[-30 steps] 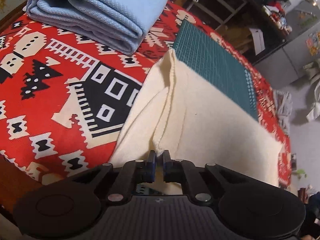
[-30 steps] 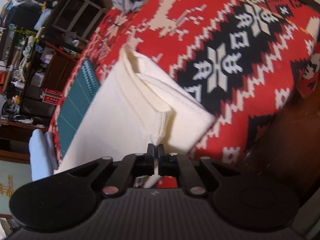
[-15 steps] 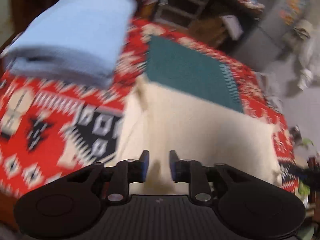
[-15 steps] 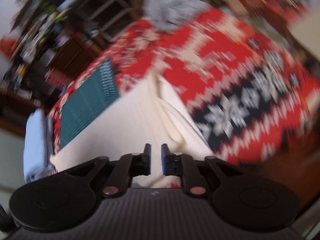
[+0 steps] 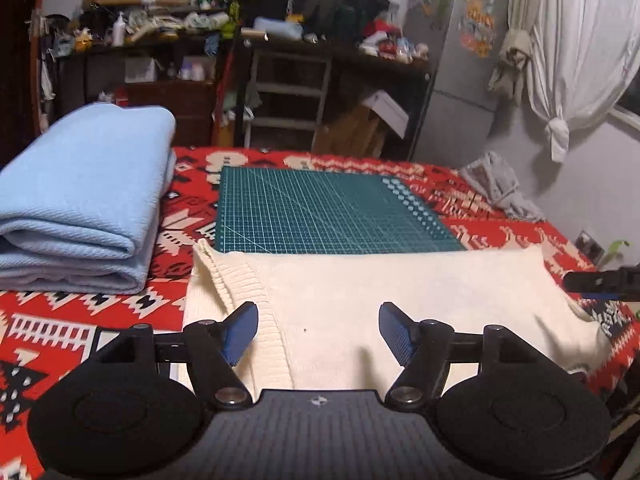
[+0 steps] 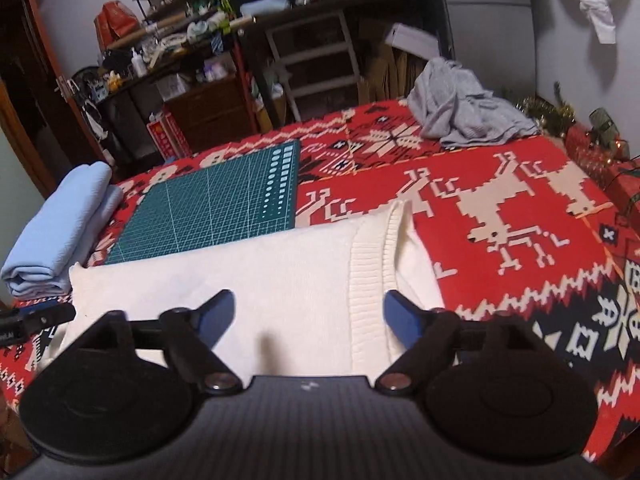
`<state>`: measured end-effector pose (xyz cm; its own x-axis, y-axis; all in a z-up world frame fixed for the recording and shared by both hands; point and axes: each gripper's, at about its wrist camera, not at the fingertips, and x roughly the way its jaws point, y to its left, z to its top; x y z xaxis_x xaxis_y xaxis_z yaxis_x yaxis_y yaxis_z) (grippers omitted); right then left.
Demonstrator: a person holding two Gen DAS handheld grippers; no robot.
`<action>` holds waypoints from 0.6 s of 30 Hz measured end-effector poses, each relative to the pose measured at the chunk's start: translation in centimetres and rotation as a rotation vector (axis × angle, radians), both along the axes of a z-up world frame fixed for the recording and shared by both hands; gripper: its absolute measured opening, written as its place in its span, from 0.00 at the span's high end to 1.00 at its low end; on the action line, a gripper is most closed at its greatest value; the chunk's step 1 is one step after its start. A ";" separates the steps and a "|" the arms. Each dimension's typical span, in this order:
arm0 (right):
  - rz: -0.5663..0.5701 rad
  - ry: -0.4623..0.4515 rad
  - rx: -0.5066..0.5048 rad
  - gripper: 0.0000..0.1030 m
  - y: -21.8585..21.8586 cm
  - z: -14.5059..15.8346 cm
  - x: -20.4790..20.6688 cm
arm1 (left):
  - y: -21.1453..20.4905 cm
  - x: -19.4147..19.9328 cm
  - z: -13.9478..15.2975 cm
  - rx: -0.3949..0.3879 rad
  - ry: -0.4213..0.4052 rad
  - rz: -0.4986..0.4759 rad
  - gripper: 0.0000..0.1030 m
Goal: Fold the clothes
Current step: 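Open both grippers and release the folded vest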
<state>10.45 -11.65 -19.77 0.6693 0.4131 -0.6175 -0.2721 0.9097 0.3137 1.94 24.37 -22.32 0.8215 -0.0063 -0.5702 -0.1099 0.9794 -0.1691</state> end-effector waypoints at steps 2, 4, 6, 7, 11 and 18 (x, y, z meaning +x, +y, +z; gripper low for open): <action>-0.029 -0.020 0.021 0.00 -0.8 1.7 -0.8 | -0.4 -0.8 1.5 -0.001 0.000 0.006 0.31; -0.051 -0.030 0.019 0.00 -1.2 4.0 -1.6 | -0.7 -1.4 3.5 0.025 -0.002 0.035 0.20; -0.042 -0.050 0.031 0.00 -1.4 6.3 -2.3 | -1.1 -1.9 5.5 0.053 -0.016 0.066 0.18; -0.027 -0.067 0.031 0.00 -1.4 7.2 -2.6 | -1.2 -2.1 6.3 0.064 -0.037 0.074 0.12; 0.058 -0.115 -0.072 0.00 0.3 7.9 -3.1 | -2.0 -2.0 7.3 0.090 -0.096 0.051 0.03; 0.152 -0.244 -0.108 0.00 2.0 5.7 -5.4 | -4.1 -3.0 5.6 0.267 -0.138 0.130 0.00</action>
